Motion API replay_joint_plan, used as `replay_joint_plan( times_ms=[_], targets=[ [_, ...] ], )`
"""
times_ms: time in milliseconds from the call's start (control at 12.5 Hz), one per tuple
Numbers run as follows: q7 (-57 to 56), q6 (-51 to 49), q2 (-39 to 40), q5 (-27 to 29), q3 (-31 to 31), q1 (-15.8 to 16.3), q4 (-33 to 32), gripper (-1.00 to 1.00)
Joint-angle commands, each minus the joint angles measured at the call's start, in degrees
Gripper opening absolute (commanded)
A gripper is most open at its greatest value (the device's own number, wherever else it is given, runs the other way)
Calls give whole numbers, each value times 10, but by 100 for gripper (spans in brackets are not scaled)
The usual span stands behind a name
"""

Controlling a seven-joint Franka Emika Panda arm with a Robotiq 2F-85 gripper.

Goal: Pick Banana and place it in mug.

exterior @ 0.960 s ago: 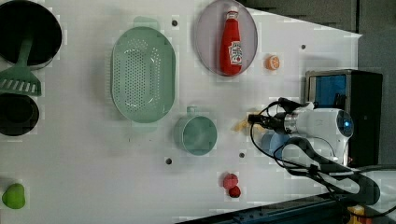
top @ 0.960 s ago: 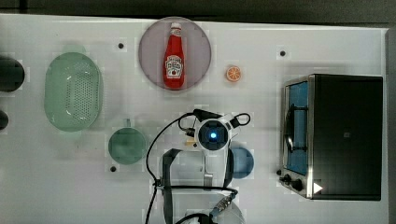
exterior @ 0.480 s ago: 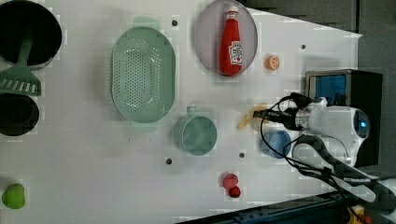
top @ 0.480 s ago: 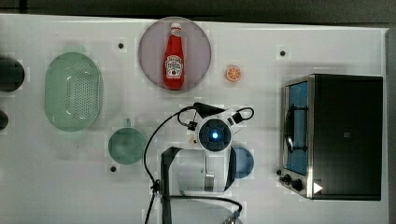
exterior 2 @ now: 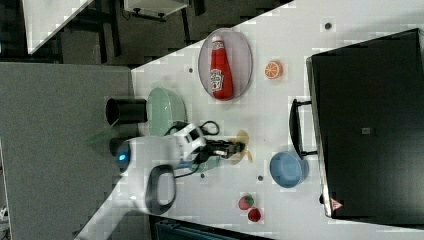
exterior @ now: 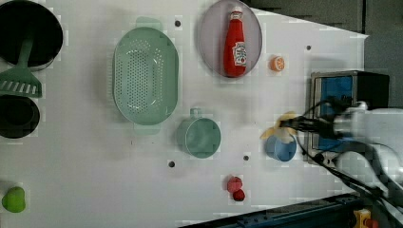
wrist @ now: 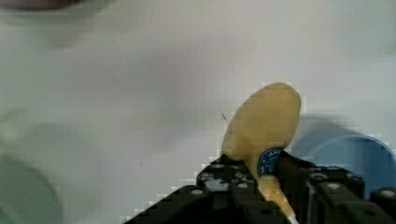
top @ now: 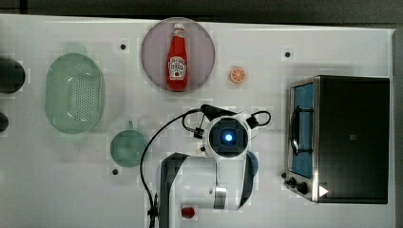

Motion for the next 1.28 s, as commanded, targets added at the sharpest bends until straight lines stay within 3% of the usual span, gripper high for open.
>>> replay_joint_plan(
  times_ms=[80, 480, 800, 1280],
  targets=[
    [-17, -124, -99, 10, 10, -5, 50, -45],
    [16, -268, -177, 10, 45, 1, 107, -46],
    [155, -268, -182, 15, 134, 16, 115, -45],
    [368, -256, -146, 88, 268, 24, 114, -45]
  ],
)
